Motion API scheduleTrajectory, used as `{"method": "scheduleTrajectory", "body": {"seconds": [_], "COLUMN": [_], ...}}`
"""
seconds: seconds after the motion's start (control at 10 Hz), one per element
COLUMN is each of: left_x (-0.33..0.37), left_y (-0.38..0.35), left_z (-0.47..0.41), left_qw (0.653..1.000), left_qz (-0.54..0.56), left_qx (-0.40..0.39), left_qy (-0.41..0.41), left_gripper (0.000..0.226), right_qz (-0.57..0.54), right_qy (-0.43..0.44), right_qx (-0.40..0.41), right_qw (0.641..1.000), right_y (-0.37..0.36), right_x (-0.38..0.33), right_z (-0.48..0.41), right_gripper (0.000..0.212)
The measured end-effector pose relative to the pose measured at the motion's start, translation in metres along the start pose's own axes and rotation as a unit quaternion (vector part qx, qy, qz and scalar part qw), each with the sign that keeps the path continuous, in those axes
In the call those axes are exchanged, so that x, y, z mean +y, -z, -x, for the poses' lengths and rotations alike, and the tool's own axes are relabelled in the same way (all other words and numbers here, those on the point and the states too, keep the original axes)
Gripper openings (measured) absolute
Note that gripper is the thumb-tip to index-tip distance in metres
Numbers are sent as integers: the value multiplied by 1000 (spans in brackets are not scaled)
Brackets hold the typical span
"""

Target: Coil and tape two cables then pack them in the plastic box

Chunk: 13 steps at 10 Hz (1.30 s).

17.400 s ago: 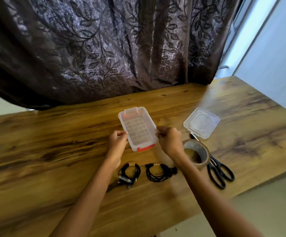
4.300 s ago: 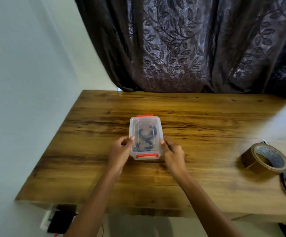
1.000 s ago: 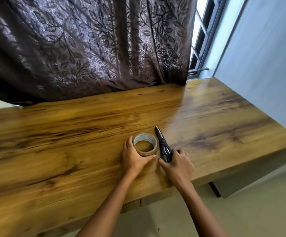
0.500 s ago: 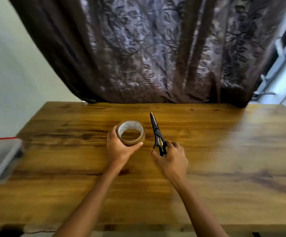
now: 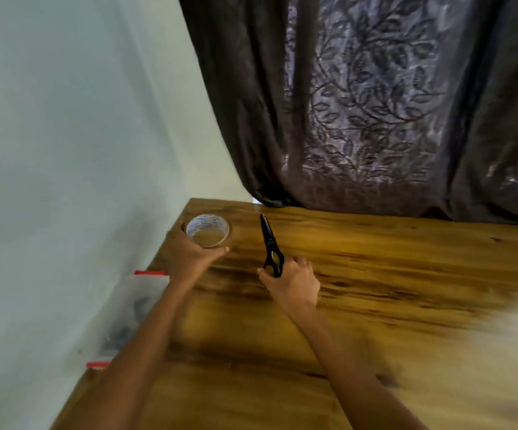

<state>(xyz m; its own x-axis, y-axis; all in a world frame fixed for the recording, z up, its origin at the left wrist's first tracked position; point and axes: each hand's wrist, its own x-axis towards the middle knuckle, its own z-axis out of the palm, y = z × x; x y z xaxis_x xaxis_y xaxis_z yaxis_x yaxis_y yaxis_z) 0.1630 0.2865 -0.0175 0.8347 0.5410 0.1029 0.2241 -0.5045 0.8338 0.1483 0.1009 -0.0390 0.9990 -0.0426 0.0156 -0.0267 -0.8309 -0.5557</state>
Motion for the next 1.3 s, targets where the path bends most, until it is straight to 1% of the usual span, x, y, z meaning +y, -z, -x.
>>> {"method": "scheduleTrajectory", "body": {"seconds": [0.1, 0.3, 0.4, 0.5, 0.6, 0.7, 0.8, 0.9, 1.0, 1.1, 1.2, 1.3], "left_x": [-21, -51, -58, -62, -67, -67, -63, -60, -60, -58, -56, -54], "left_y": [15, 18, 15, 14, 13, 11, 11, 15, 18, 19, 24, 23], "left_z": [-37, -65, -71, -77, -83, -82, -78, -77, -76, -71, -63, -52], "left_qw": [999, 996, 996, 995, 994, 990, 982, 964, 952, 952, 951, 947], "left_qz": [-2, -8, -19, -43, -48, -80, -151, -245, -295, -295, -304, -319], "left_qx": [0, -9, -6, -3, -13, -45, -62, -74, -72, -72, -53, -9], "left_qy": [33, 87, 92, 89, 100, 106, 92, 70, 45, 32, 19, -37], "left_gripper": [109, 102, 101, 105, 101, 100, 106, 112, 115, 115, 107, 92], "right_qz": [16, 62, 81, 89, 92, 131, 165, 151, 129, 110, 90, 63], "right_qy": [-7, -17, -29, -41, -46, -30, -15, 1, 11, 23, 40, 54], "right_qx": [-25, -39, -41, -33, -26, -26, -23, -23, -30, -35, -28, 4], "right_qw": [1000, 997, 995, 995, 994, 991, 986, 988, 991, 993, 995, 997], "right_y": [-28, -72, -88, -100, -111, -122, -127, -130, -133, -130, -127, -118], "right_x": [-36, -83, -92, -99, -104, -108, -110, -111, -109, -104, -95, -84], "right_z": [-14, -35, -43, -48, -51, -51, -49, -46, -42, -39, -36, -33], "right_gripper": [53, 54, 57, 59, 61, 64, 65, 63, 62, 61, 59, 52]}}
